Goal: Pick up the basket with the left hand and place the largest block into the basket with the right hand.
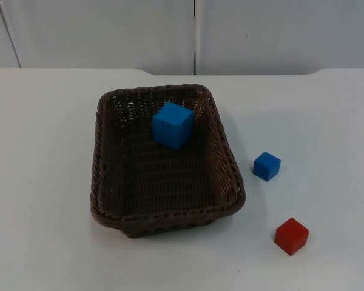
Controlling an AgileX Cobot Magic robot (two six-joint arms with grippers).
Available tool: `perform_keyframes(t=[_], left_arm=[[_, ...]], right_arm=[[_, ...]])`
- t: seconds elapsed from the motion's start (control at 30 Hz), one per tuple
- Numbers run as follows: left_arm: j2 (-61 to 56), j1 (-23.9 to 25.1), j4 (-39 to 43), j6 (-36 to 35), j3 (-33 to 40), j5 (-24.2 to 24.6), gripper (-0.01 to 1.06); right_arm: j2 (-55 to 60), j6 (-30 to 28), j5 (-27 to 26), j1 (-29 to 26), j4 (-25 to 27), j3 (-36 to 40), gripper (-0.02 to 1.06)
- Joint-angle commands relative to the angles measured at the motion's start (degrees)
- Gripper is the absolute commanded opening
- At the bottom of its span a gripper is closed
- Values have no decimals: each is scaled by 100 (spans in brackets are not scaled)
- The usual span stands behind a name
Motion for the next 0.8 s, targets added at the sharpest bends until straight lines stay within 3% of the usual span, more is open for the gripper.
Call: perform_keyframes(t=[0.0,0.27,0.43,0.77], left_arm=[[-93,-30,126,-196,150,38,105],[-193,-30,264,-286,204,136,105],[-193,-30,374,-286,313,605,105],[-193,-30,300,-184,365,659,105]], right_arm=[[-102,13,52,29,-43,37,84],[-539,274,409,29,-349,37,84],[-702,345,793,29,-472,37,84],[-702,356,951,29,-461,374,84]])
